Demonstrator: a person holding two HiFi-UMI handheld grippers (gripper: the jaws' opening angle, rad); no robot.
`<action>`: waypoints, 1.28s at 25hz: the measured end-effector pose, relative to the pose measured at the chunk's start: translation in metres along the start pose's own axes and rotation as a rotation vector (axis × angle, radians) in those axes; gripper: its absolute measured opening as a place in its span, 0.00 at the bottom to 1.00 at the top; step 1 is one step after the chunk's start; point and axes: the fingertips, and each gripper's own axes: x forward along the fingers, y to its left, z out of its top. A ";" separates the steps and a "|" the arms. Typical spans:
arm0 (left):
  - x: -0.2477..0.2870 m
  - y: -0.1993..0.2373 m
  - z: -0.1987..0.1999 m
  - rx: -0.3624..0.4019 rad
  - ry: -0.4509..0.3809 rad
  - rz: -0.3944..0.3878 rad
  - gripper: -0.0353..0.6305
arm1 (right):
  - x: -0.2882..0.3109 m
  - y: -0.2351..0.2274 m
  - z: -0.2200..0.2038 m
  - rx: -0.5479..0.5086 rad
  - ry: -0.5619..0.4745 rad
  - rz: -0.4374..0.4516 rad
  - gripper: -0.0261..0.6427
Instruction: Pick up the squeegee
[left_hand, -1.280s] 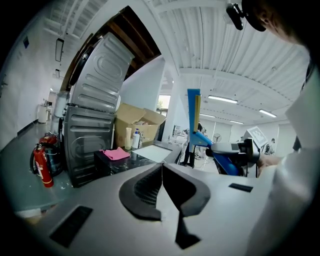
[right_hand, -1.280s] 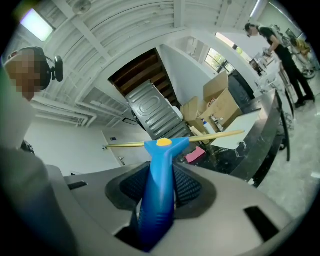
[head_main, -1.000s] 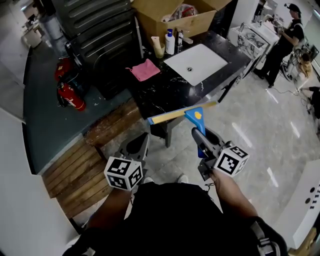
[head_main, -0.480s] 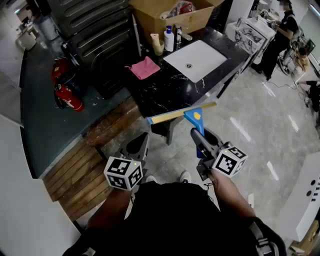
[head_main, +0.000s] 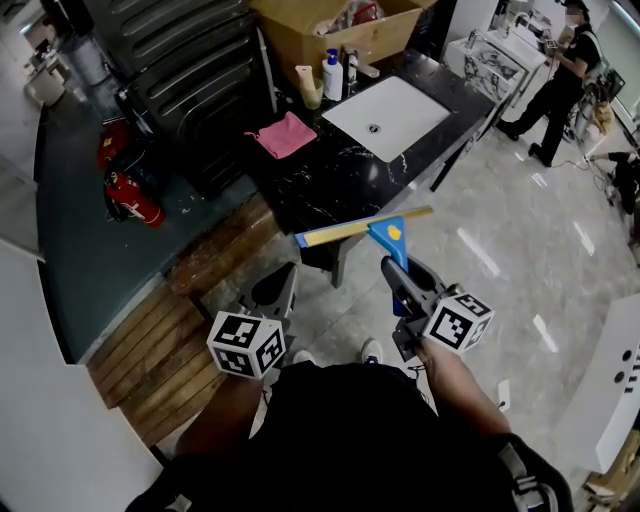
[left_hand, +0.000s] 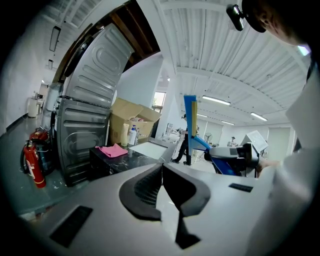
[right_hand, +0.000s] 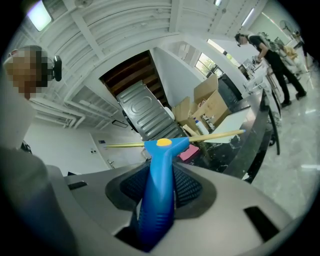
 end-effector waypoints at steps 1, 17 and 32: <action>0.001 0.000 -0.001 0.000 0.001 -0.001 0.08 | 0.000 0.000 0.000 -0.001 0.001 -0.001 0.25; 0.003 -0.012 -0.003 0.047 0.010 -0.008 0.08 | -0.006 0.000 0.006 -0.030 -0.004 -0.005 0.25; 0.003 -0.015 0.000 0.064 0.017 -0.017 0.08 | -0.006 0.002 0.006 -0.034 0.000 0.004 0.25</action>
